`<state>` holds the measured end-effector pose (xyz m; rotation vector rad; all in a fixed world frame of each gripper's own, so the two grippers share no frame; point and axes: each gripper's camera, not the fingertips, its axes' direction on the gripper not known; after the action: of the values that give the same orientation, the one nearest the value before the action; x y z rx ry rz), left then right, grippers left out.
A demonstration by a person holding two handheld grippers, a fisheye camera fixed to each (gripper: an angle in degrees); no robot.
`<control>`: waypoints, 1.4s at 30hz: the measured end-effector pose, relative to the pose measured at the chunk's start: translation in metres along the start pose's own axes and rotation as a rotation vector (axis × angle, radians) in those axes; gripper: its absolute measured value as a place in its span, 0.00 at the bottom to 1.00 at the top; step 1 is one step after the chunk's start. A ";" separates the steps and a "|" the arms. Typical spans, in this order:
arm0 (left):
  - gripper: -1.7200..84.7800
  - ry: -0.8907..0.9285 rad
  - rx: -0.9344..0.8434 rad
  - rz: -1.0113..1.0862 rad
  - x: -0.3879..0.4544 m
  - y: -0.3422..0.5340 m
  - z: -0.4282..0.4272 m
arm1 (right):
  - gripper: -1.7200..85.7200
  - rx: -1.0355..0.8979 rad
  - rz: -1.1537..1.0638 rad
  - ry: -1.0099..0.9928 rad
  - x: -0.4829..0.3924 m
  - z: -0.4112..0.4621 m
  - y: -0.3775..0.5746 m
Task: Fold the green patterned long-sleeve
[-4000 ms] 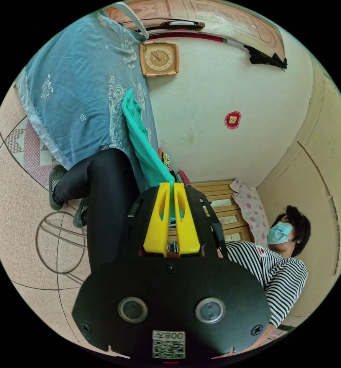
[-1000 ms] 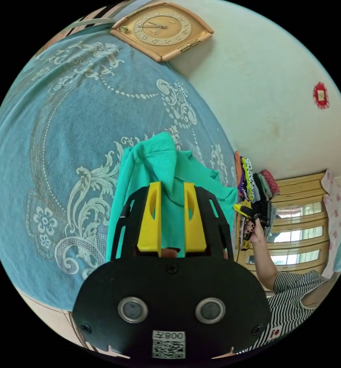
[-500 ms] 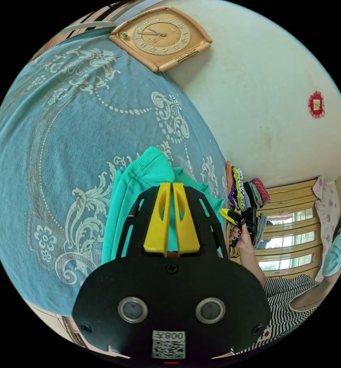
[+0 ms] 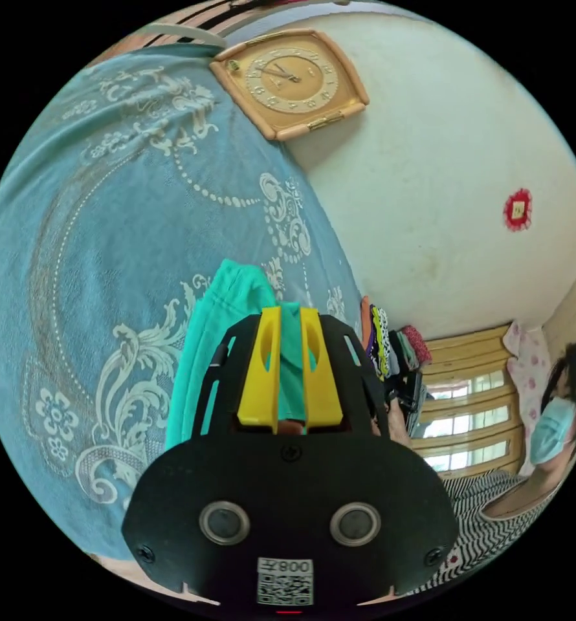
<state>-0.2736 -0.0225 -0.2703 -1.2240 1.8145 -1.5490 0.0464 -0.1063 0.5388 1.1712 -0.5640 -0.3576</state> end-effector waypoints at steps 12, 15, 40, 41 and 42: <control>0.02 -0.120 -0.271 0.141 0.067 0.021 0.150 | 0.02 -0.169 -0.188 0.074 -0.071 0.096 -0.047; 0.02 -0.096 -0.212 0.234 0.094 0.022 0.152 | 0.02 -0.137 -0.098 0.073 -0.055 0.096 -0.056; 0.02 -0.457 -0.260 0.310 0.130 0.022 0.195 | 0.02 -0.017 0.016 0.333 -0.032 0.059 0.006; 0.02 -0.434 -0.247 0.289 0.128 0.016 0.192 | 0.02 -0.018 0.026 0.332 -0.030 0.061 0.003; 0.02 -0.444 -0.228 0.276 0.131 0.011 0.188 | 0.02 -0.016 0.027 0.332 -0.031 0.062 0.001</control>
<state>-0.1916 -0.2342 -0.3038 -1.2341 1.7943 -0.8569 -0.0146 -0.1362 0.5501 1.1761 -0.2860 -0.1386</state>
